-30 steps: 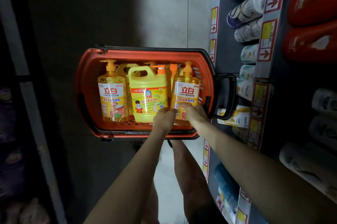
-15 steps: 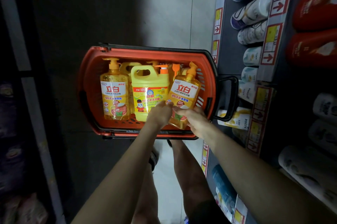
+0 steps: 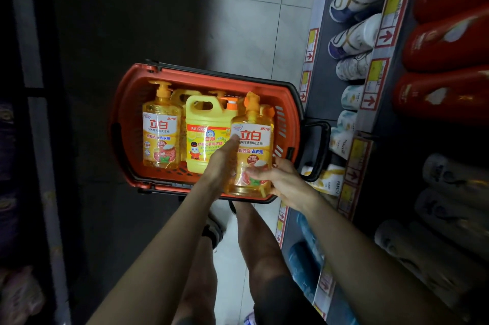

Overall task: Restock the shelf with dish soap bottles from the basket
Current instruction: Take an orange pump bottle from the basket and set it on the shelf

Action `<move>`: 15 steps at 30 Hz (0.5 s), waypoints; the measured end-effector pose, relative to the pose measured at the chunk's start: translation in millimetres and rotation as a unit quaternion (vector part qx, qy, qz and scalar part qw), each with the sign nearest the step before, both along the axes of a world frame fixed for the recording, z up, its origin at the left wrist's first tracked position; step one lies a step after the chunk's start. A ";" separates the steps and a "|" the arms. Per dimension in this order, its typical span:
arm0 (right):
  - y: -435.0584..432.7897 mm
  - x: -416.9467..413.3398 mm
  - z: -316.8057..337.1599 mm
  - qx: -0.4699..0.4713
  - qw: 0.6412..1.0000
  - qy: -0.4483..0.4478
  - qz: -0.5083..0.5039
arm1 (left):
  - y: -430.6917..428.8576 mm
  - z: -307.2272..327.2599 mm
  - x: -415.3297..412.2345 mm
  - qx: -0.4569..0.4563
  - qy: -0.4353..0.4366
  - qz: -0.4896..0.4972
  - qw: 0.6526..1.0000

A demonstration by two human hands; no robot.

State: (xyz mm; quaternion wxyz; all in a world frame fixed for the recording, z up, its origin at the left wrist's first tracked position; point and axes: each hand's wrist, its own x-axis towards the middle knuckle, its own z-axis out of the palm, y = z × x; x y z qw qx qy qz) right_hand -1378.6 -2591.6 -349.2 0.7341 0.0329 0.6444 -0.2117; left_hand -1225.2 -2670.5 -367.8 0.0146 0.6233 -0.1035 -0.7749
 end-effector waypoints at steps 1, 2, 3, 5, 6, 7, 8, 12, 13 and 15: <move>-1.4 -1.9 5.4 -0.008 1.000 0.004 0.006 | -0.8 6.8 -0.9 -0.009 -0.006 0.014 1.000; -3.3 -3.6 11.0 -0.016 1.000 0.007 0.014 | -1.6 13.0 -0.5 -0.013 -0.004 0.024 1.000; -5.9 -4.7 17.9 -0.024 0.999 0.009 0.023 | -2.7 21.3 -0.5 -0.018 0.003 0.027 0.999; -11.8 -5.4 34.1 -0.040 0.998 0.010 0.047 | -3.0 37.6 1.9 -0.027 0.013 0.040 0.999; -15.6 -5.6 43.3 -0.050 0.997 0.013 0.061 | -4.0 48.1 3.2 -0.031 0.014 0.048 0.998; -19.7 -5.6 53.3 -0.060 0.995 0.018 0.073 | -5.7 60.1 4.3 -0.035 0.017 0.061 0.997; -24.3 -5.4 64.0 -0.071 0.994 0.021 0.084 | -7.4 71.9 6.5 -0.039 0.023 0.078 0.996; -43.1 3.0 111.4 -0.103 0.989 0.019 0.108 | -14.8 125.9 21.2 -0.059 0.055 0.124 0.989; -47.3 6.7 124.4 -0.111 0.987 0.022 0.115 | -16.9 140.7 26.5 -0.066 0.062 0.135 0.987; -56.7 16.7 151.7 -0.132 0.981 0.025 0.140 | -20.3 168.4 39.9 -0.093 0.066 0.158 0.981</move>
